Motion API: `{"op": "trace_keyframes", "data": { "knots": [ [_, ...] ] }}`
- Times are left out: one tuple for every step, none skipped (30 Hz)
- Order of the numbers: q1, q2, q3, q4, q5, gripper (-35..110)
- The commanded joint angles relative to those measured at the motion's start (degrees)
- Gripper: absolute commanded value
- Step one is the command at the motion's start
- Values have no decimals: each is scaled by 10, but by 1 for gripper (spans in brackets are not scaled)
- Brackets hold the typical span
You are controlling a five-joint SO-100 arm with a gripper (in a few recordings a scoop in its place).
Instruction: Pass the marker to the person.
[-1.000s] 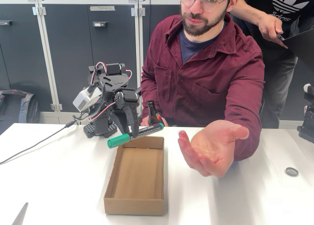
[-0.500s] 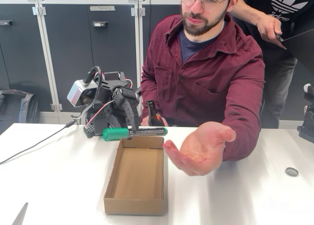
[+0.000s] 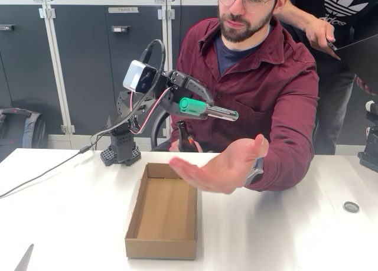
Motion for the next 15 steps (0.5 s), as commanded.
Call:
{"op": "trace_keyframes", "data": {
  "knots": [
    [-11,9,-29,-12,-10,-5],
    [-9,6,-30,-14,-9,-5],
    [-6,2,-31,-18,-9,-5],
    [-3,-3,-31,-21,-11,-5],
    [2,-9,-31,-25,-12,-5],
    [5,-12,-27,-32,-15,-5],
    [9,-13,-21,-40,-16,-5],
    [13,-15,-17,-44,-16,-5],
    [16,-15,-13,-49,-16,-5],
    [19,-15,-8,-54,-13,-5],
    [22,-15,-4,-58,-13,-5],
    [24,-16,0,-61,-13,-5],
    [25,-16,3,-62,-14,-5],
    [26,-17,4,-63,-15,-5],
    [27,-17,7,-63,-15,-5]
  ]
}}
